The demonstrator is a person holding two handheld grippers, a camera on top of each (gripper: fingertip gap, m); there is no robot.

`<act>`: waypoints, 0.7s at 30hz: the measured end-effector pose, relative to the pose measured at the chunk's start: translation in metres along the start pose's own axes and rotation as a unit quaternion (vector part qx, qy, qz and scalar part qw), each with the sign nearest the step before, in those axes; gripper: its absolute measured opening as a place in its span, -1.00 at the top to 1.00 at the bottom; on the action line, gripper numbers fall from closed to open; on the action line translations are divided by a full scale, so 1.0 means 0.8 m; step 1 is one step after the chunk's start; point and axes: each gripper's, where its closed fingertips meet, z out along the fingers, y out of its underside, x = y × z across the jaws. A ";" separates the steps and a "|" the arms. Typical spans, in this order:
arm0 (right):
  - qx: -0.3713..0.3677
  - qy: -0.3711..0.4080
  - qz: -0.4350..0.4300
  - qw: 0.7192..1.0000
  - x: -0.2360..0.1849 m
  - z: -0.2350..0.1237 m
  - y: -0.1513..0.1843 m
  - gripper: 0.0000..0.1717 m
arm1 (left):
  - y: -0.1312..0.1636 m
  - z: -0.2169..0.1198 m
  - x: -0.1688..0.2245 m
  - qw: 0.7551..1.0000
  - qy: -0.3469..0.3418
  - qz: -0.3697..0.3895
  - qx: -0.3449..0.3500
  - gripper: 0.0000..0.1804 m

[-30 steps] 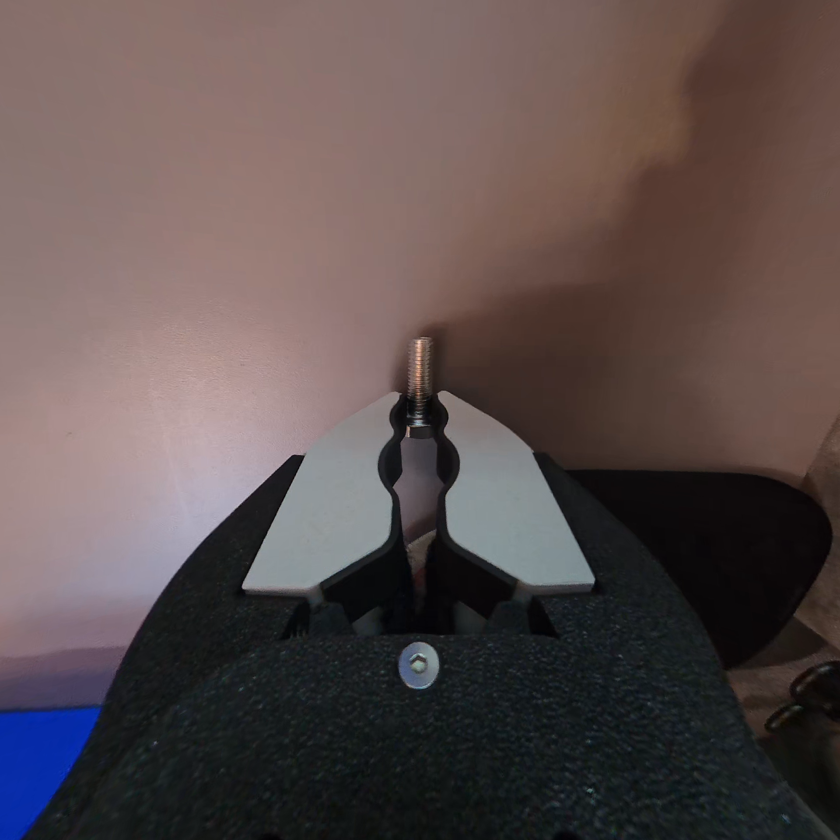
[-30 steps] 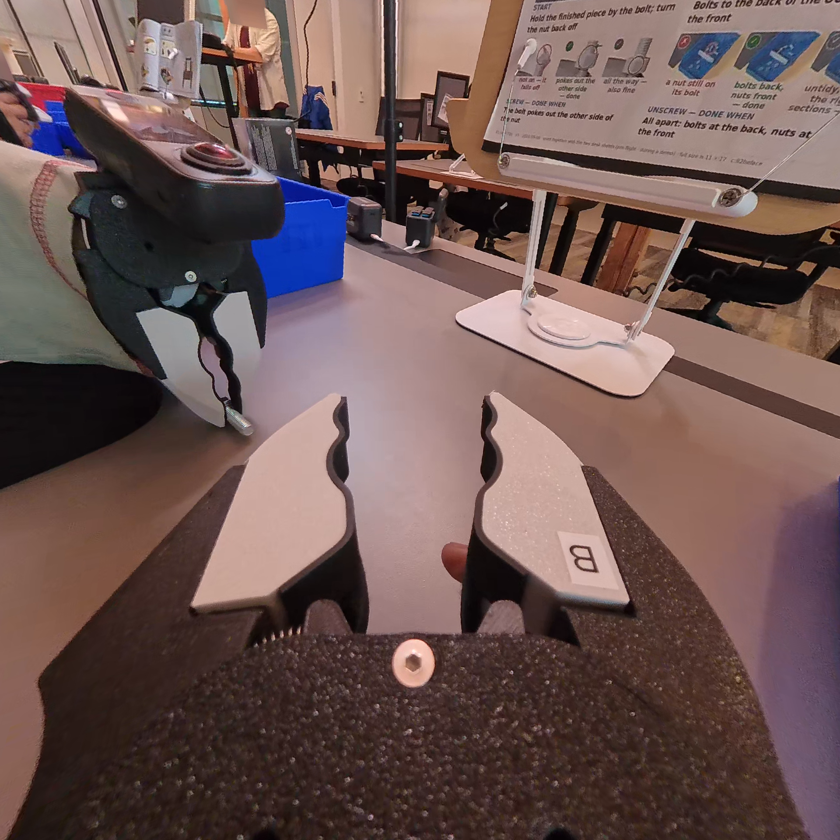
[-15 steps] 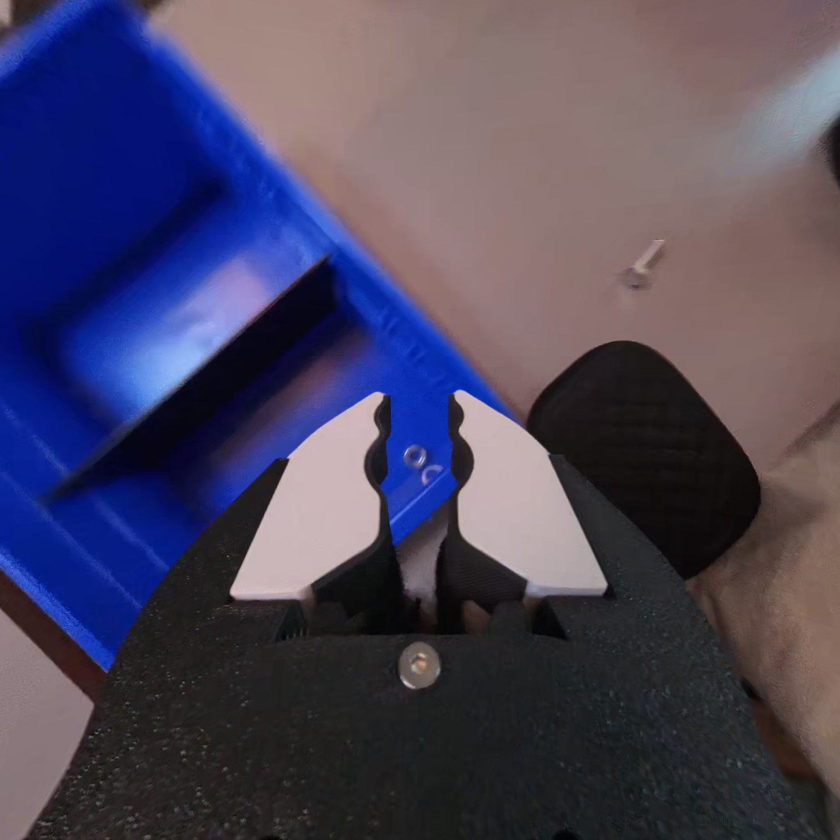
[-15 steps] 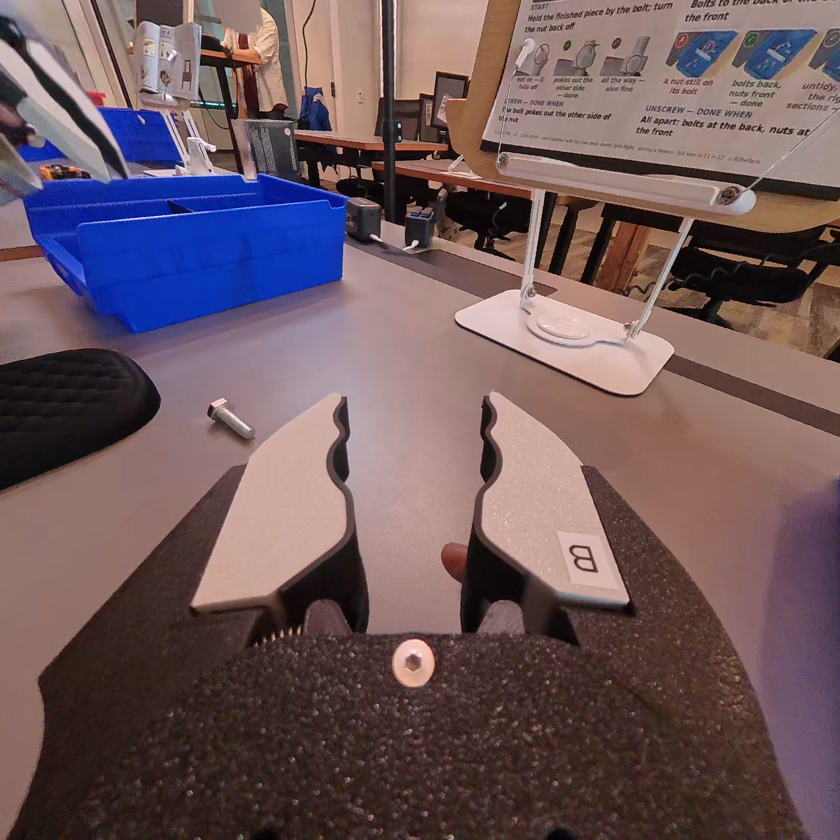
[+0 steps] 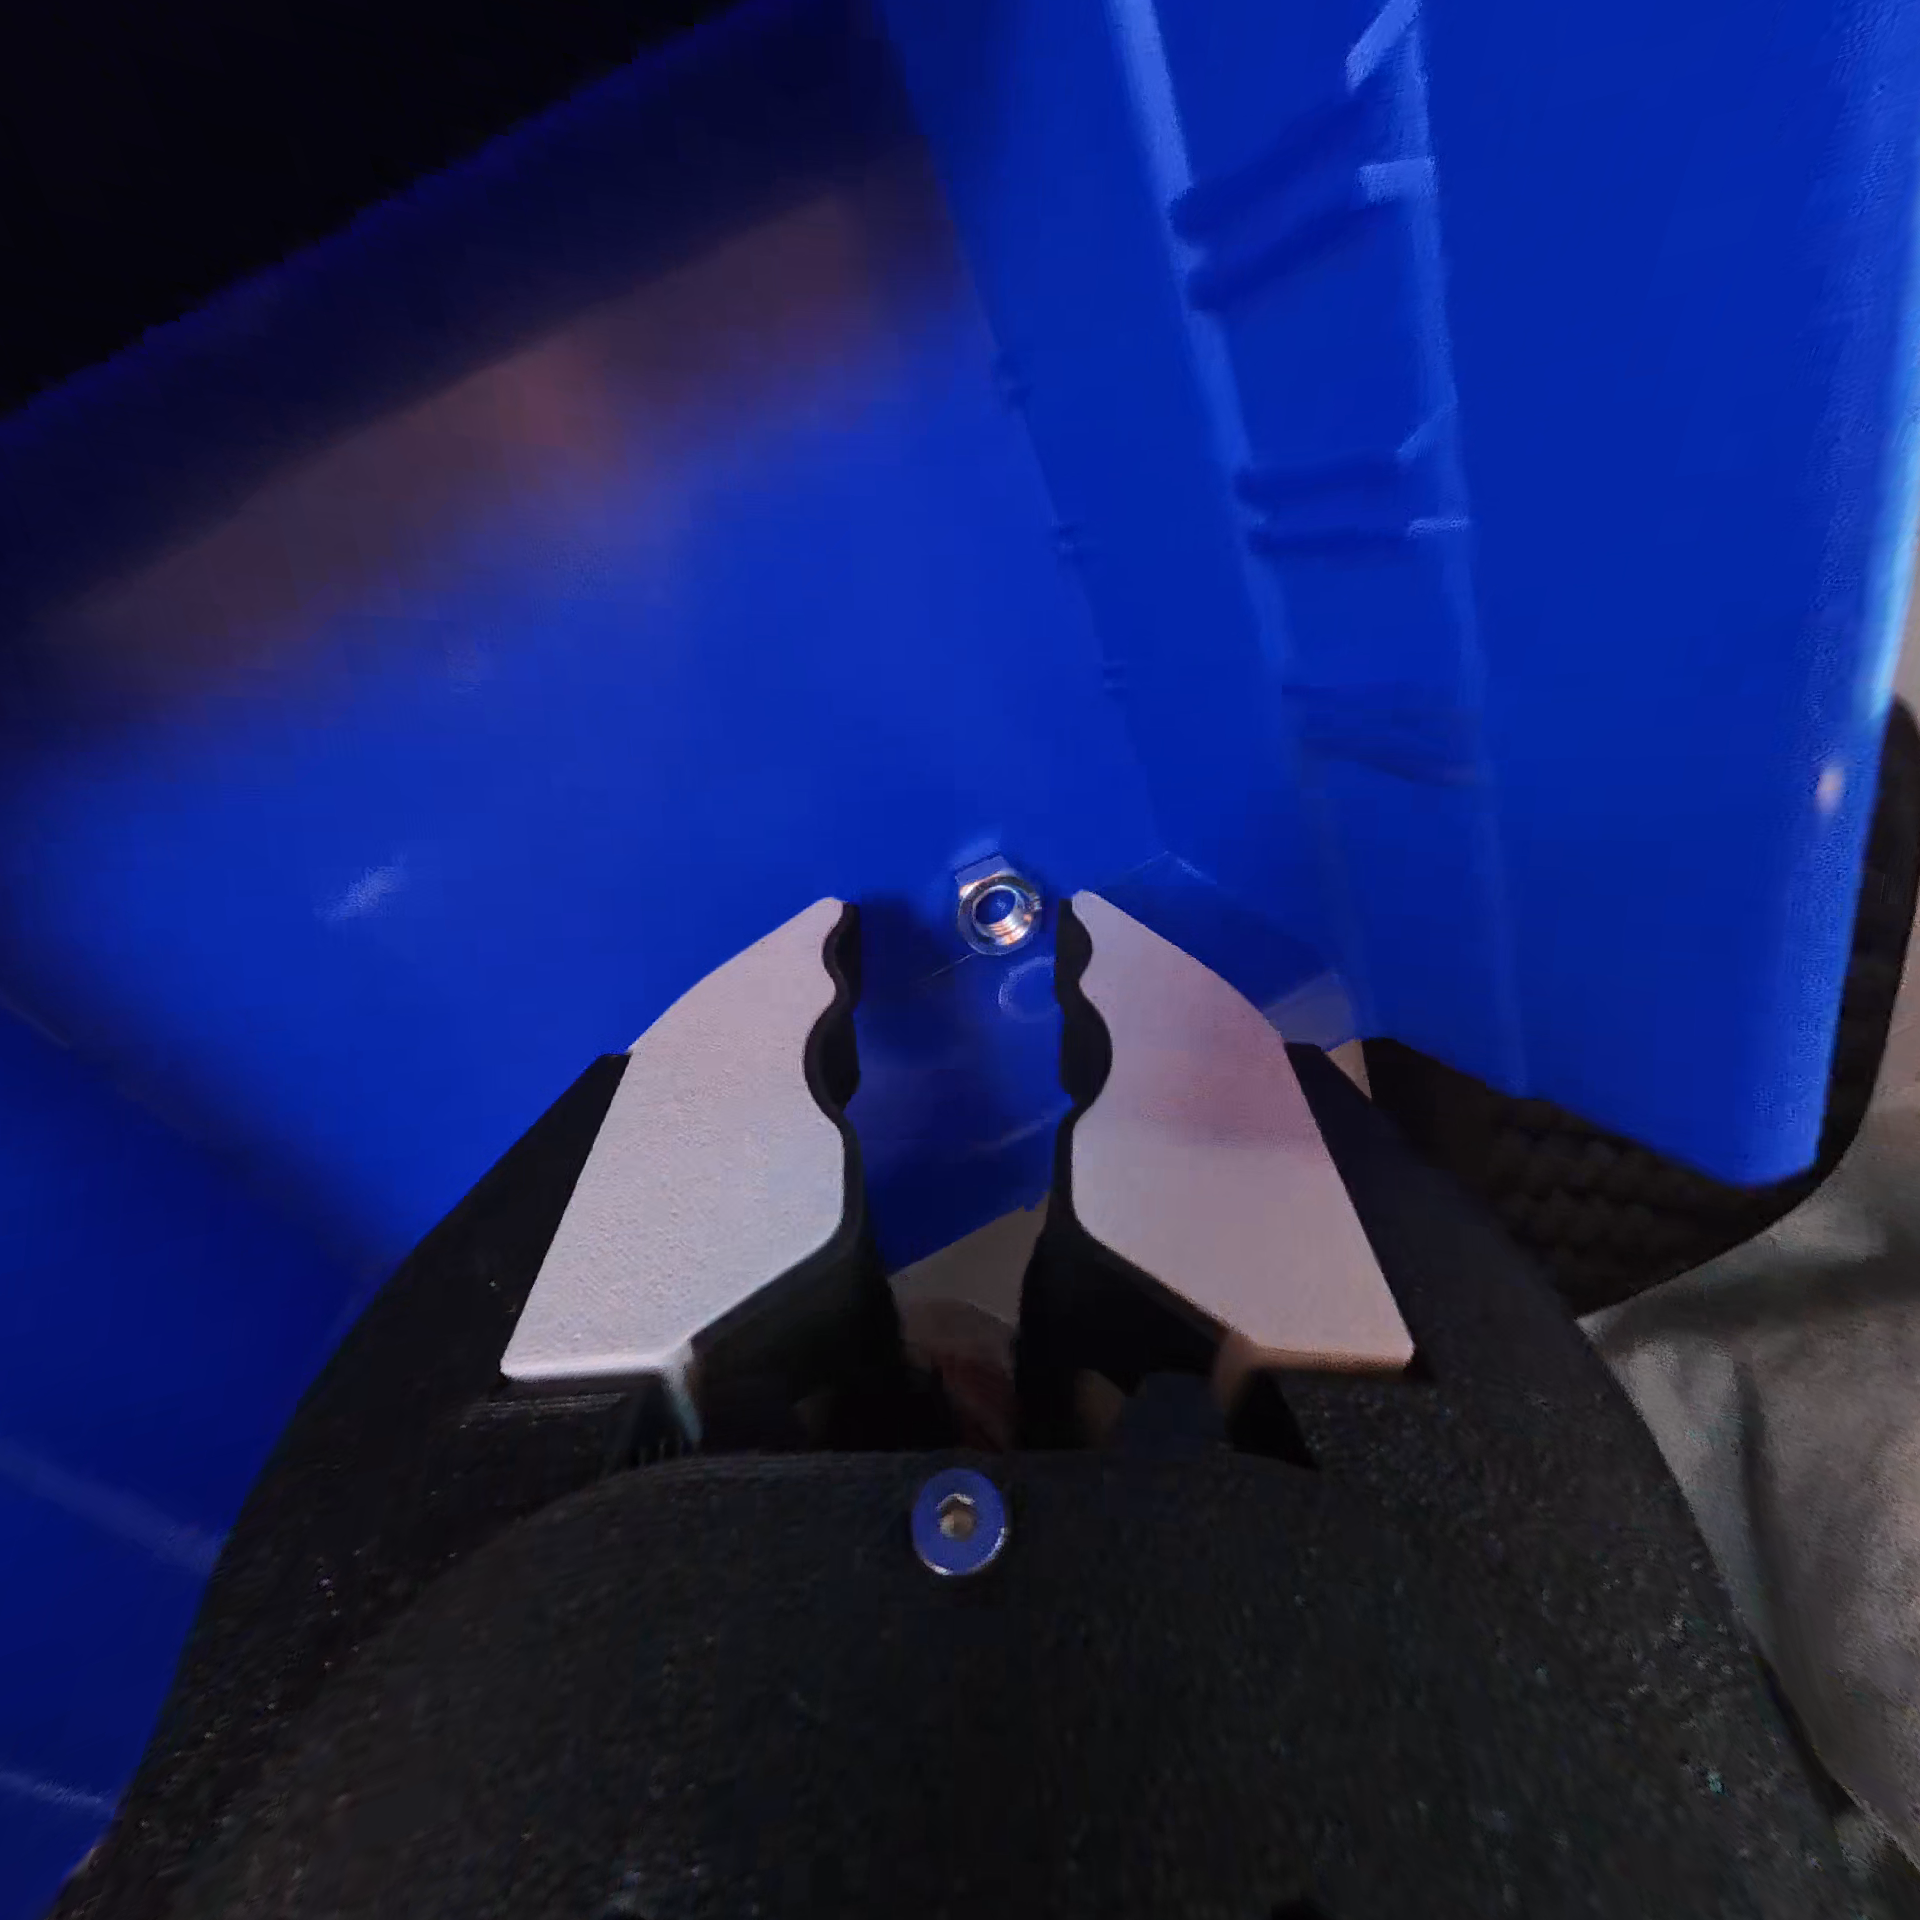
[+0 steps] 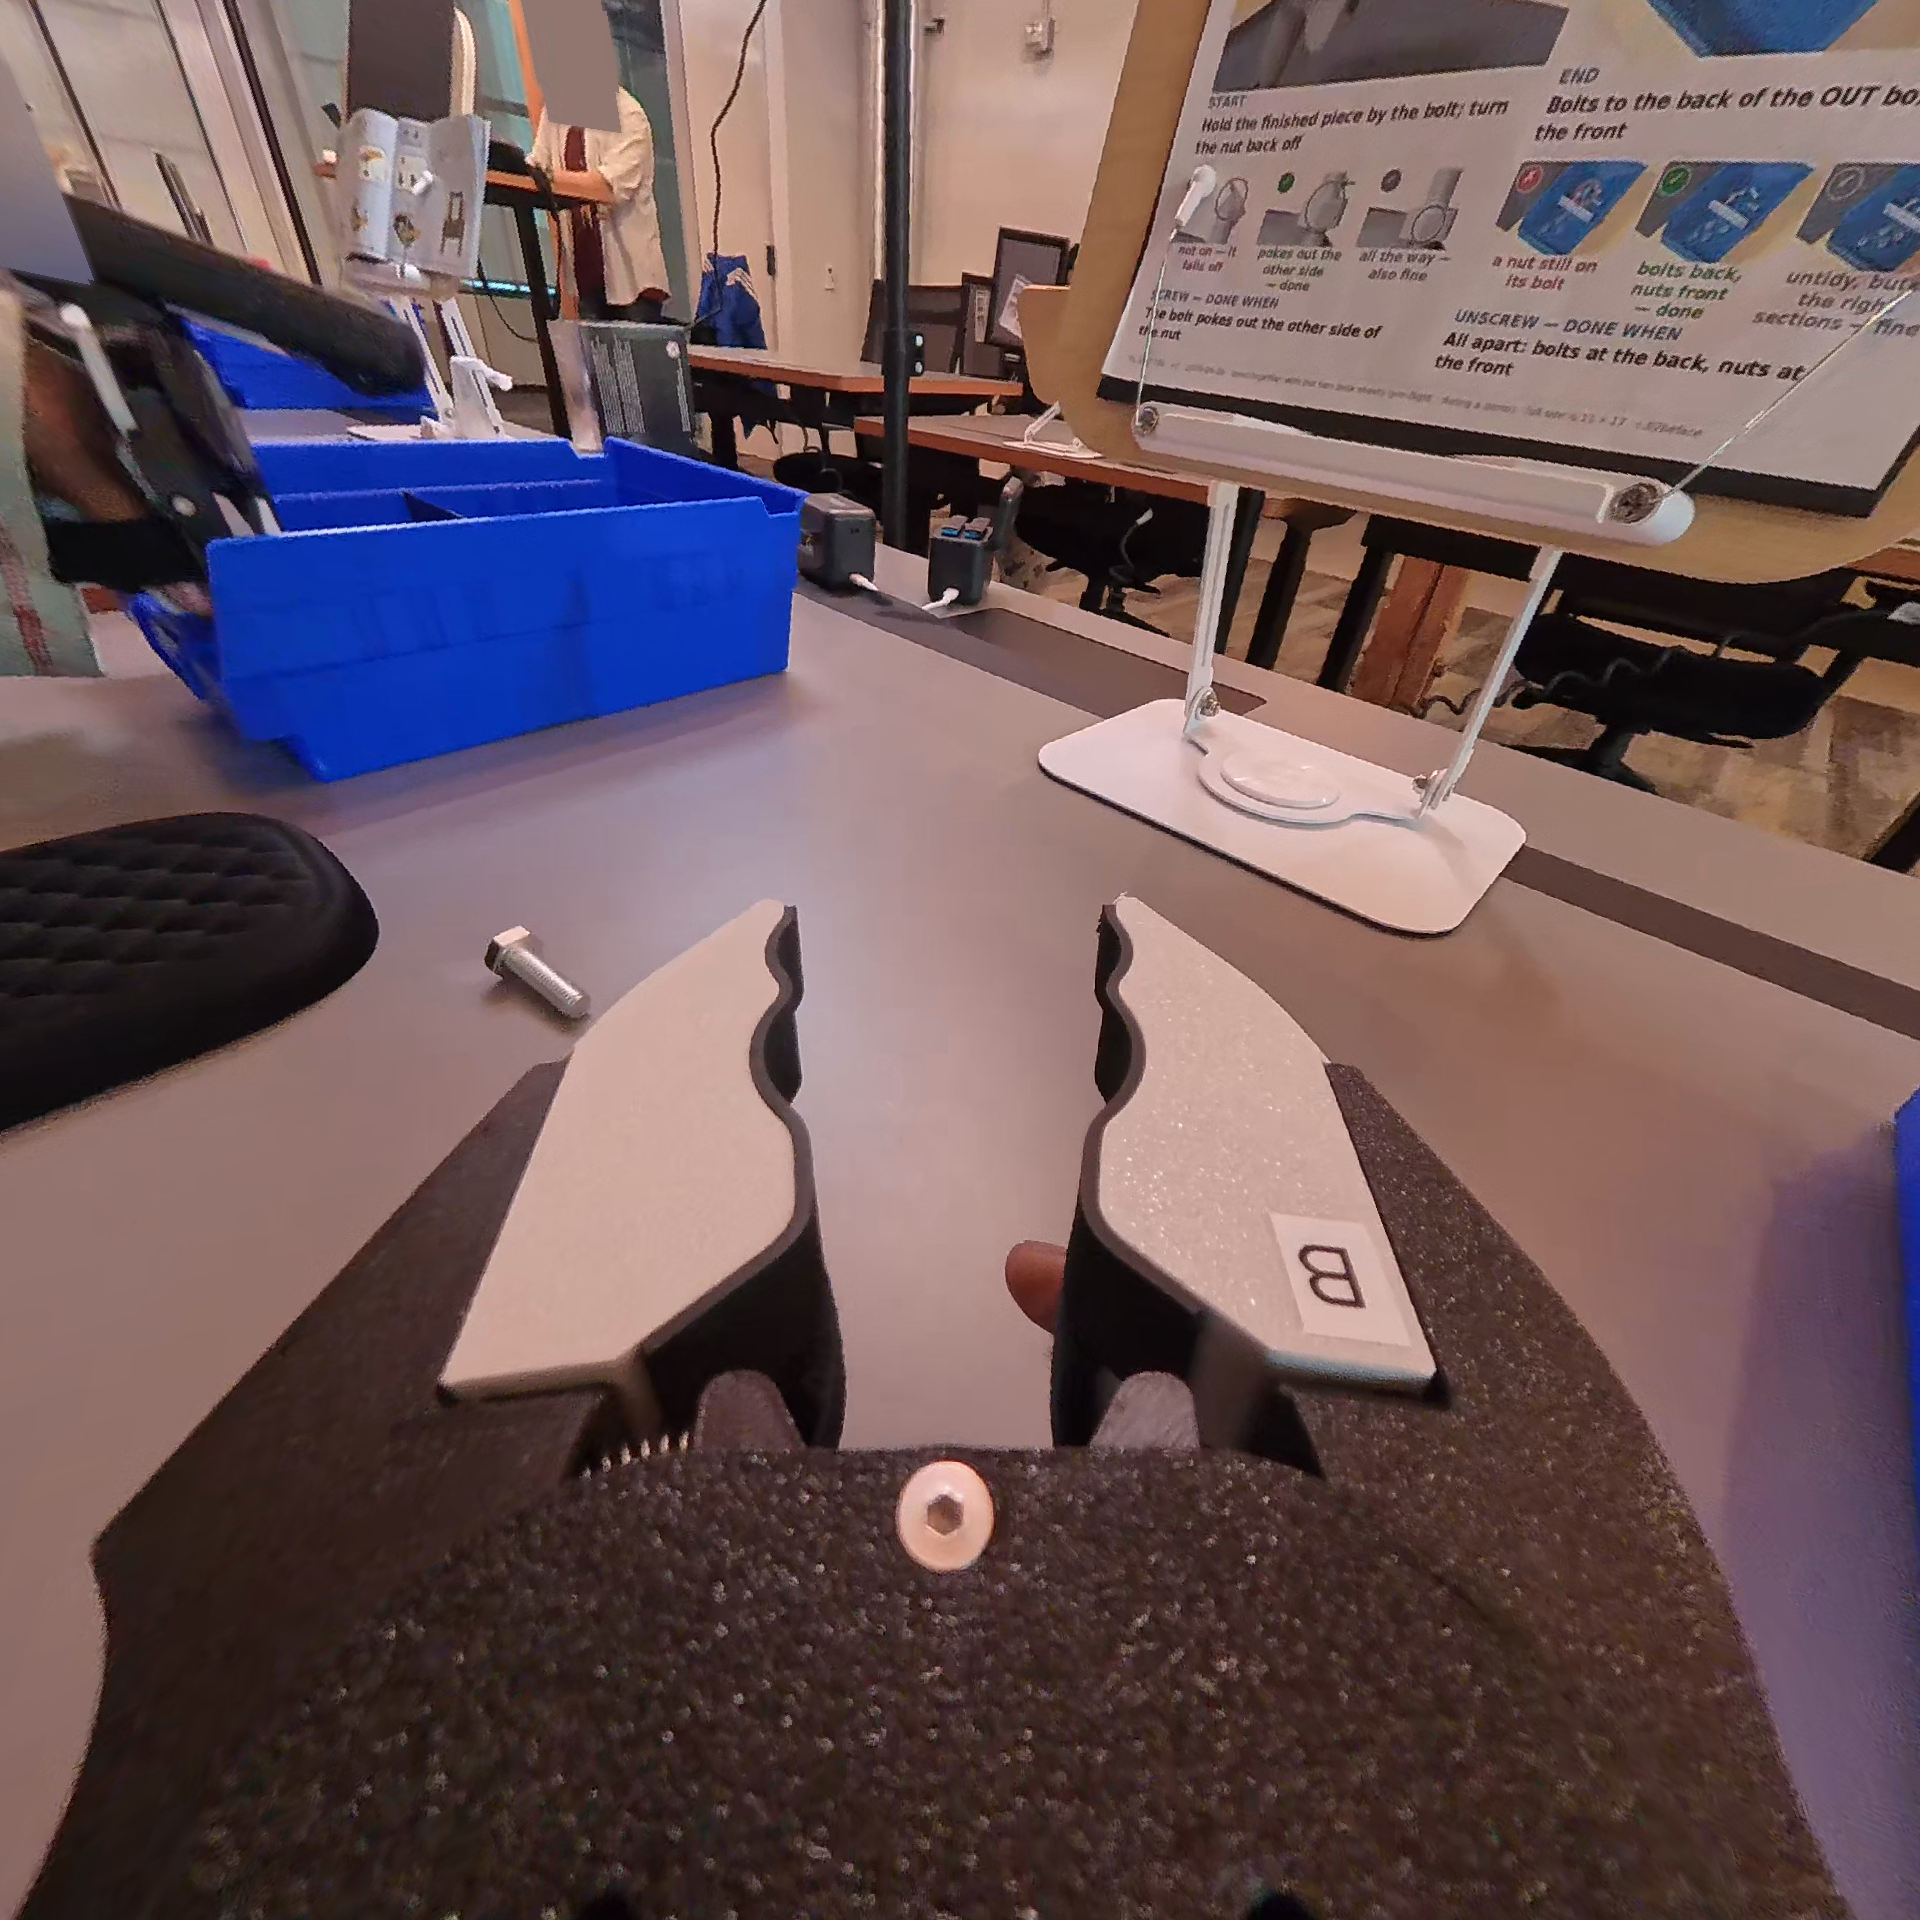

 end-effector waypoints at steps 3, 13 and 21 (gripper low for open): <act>0.012 -0.001 0.021 1.000 0.005 -0.003 -0.003 0.36 | 0.004 0.006 0.001 0.998 -0.012 0.010 -0.054 0.66; 0.035 -0.004 0.069 0.997 0.016 -0.008 -0.008 0.35 | 0.005 -0.008 -0.019 0.994 -0.079 0.065 -0.033 0.81; -0.004 -0.008 0.034 0.999 0.006 0.001 0.003 0.37 | -0.063 -0.127 0.075 0.968 -0.093 0.176 0.156 0.81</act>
